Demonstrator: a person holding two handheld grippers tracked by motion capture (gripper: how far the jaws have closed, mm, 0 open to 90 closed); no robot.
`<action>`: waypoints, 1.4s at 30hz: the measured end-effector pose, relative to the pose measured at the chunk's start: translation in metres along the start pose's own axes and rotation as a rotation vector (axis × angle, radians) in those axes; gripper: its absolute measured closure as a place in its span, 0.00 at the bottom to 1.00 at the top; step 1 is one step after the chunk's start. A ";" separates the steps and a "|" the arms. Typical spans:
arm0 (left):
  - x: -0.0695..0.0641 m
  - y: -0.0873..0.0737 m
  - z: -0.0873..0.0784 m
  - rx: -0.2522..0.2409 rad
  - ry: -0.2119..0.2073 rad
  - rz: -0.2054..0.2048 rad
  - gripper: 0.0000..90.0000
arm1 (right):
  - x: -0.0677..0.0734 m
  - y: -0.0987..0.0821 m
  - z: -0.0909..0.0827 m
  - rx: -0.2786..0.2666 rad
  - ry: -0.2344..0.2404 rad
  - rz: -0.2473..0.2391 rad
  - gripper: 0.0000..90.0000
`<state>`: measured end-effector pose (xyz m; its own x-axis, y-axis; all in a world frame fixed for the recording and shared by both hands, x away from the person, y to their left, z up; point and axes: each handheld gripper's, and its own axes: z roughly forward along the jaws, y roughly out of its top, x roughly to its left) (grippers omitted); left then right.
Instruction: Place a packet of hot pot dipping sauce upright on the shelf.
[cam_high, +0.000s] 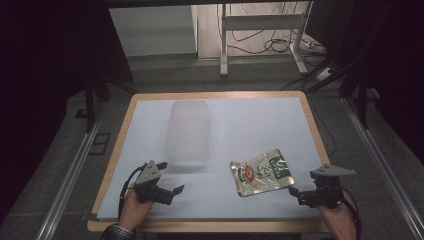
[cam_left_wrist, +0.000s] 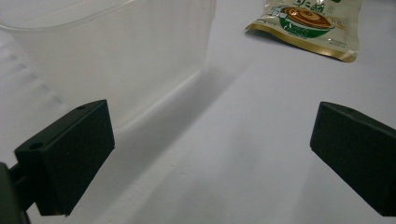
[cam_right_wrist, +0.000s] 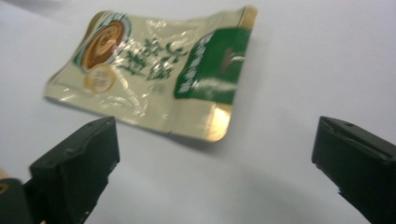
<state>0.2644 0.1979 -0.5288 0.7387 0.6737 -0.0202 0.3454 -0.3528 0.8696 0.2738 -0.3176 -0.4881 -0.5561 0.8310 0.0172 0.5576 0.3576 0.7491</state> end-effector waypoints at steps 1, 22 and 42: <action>0.000 0.000 -0.001 -0.002 0.002 -0.001 0.00 | 0.001 0.000 0.001 -0.006 -0.012 -0.014 0.00; 0.001 -0.001 -0.002 -0.008 0.007 -0.008 0.00 | -0.010 -0.006 0.006 -0.009 0.016 0.003 0.00; 0.001 0.000 -0.002 -0.009 0.008 -0.003 0.00 | -0.008 -0.001 0.013 -0.032 0.029 -0.028 0.00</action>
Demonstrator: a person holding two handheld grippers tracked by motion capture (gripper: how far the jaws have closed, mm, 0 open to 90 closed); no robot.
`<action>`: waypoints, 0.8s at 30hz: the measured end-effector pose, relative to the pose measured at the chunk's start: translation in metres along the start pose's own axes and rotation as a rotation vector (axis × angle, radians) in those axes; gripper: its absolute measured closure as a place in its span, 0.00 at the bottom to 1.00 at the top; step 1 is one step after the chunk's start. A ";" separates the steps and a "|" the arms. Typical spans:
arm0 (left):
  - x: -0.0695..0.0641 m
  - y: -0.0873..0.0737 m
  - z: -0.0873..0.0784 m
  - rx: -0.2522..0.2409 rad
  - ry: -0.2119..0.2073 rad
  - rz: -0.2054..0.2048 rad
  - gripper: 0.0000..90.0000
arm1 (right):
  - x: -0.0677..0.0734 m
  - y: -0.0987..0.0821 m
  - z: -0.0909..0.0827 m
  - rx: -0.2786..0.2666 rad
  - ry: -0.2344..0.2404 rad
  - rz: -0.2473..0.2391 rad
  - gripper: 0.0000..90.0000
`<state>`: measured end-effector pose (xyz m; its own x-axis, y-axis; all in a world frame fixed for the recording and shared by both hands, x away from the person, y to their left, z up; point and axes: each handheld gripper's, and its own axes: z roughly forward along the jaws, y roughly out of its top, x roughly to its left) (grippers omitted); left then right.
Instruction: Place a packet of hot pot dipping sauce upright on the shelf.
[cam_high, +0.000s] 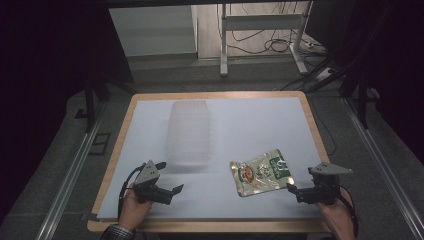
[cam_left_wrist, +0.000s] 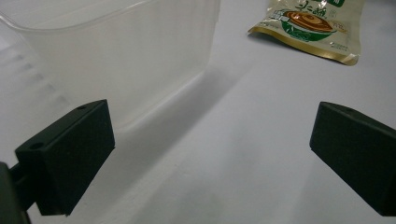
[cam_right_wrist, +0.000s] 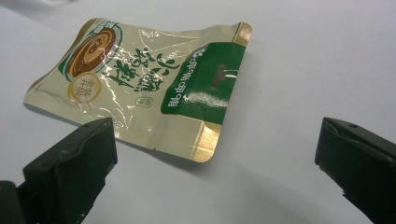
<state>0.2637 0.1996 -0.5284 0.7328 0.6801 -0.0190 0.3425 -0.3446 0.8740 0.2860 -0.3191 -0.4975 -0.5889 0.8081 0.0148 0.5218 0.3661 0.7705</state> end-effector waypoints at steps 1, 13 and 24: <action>0.000 0.000 0.000 0.000 0.000 0.000 0.00 | 0.000 0.000 0.000 0.000 0.000 0.000 0.00; 0.000 0.000 0.001 0.002 -0.002 0.001 0.00 | 0.004 0.006 0.012 0.022 0.027 -0.026 0.00; 0.000 0.000 0.002 0.005 -0.003 0.001 0.00 | 0.003 0.016 0.026 0.025 0.058 -0.026 0.00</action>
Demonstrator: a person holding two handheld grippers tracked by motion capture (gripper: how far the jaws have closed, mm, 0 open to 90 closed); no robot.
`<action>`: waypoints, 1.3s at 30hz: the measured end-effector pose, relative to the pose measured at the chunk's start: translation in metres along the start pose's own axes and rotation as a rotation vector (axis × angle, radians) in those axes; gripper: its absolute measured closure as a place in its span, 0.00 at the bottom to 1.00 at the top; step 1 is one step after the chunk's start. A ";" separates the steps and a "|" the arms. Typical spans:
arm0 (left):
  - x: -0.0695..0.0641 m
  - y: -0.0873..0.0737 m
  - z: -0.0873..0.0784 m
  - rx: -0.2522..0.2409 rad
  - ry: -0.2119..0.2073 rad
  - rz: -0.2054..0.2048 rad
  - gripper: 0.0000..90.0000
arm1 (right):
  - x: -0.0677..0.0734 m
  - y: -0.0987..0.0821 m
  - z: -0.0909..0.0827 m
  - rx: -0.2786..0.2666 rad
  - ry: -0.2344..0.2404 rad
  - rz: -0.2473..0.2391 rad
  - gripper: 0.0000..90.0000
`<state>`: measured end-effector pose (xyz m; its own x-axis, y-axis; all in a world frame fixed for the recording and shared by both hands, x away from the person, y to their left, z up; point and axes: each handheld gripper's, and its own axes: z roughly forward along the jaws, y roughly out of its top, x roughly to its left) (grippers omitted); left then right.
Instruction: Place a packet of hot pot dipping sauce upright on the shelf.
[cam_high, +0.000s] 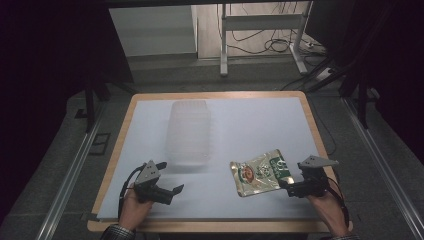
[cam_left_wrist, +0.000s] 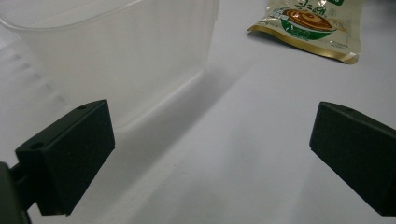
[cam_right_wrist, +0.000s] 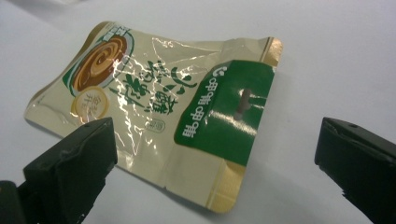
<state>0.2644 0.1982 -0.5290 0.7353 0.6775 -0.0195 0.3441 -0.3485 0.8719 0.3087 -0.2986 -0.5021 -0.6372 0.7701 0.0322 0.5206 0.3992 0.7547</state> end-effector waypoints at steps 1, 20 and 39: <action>0.000 0.000 0.000 0.000 0.000 0.000 0.00 | -0.001 0.000 0.002 0.002 0.007 0.003 0.00; 0.000 0.000 0.001 0.009 -0.003 0.006 0.00 | -0.013 0.013 0.043 0.095 0.101 -0.015 0.00; -0.001 0.000 0.002 0.012 -0.006 0.009 0.00 | 0.018 0.031 0.048 0.121 0.157 -0.063 0.03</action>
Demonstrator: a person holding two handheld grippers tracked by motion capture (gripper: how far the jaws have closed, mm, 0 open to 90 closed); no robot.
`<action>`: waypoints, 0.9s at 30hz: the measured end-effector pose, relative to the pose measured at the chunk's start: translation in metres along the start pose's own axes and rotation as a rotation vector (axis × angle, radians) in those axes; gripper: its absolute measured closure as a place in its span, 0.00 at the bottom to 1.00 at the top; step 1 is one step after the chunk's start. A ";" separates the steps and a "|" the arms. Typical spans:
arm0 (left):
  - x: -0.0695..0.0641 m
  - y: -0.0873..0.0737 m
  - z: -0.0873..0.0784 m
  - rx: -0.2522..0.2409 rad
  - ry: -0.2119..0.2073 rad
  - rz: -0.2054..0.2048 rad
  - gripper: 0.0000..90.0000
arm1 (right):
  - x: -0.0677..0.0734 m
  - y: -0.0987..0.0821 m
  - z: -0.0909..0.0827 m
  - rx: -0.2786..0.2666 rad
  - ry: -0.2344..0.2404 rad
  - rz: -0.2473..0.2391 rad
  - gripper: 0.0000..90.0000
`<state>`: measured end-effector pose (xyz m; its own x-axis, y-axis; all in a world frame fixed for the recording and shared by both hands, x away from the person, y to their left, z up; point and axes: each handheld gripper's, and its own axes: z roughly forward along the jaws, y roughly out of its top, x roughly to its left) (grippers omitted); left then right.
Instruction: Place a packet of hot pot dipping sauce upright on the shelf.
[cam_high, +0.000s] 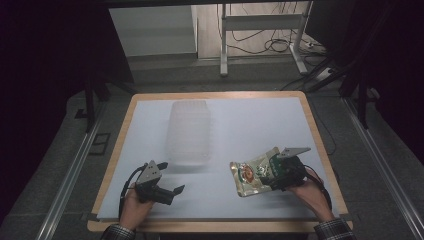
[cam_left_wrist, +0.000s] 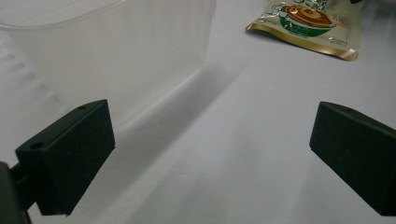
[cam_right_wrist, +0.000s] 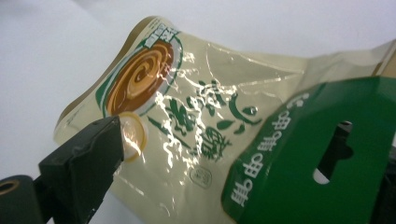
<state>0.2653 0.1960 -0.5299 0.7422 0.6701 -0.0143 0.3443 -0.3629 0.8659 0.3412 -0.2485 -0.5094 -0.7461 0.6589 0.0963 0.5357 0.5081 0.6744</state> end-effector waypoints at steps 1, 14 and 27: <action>0.000 0.000 0.000 0.000 0.000 0.000 0.00 | 0.000 0.002 0.001 0.003 0.006 0.010 0.03; -0.001 0.001 0.001 0.005 -0.003 0.008 0.00 | 0.002 0.014 0.011 0.107 -0.083 0.031 0.59; -0.001 0.001 0.001 0.002 -0.002 0.011 0.00 | 0.007 0.022 0.010 0.113 -0.086 0.004 0.99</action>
<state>0.2656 0.1946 -0.5296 0.7467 0.6651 -0.0058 0.3376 -0.3716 0.8648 0.3517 -0.2271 -0.5015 -0.7094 0.7041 0.0324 0.5838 0.5612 0.5868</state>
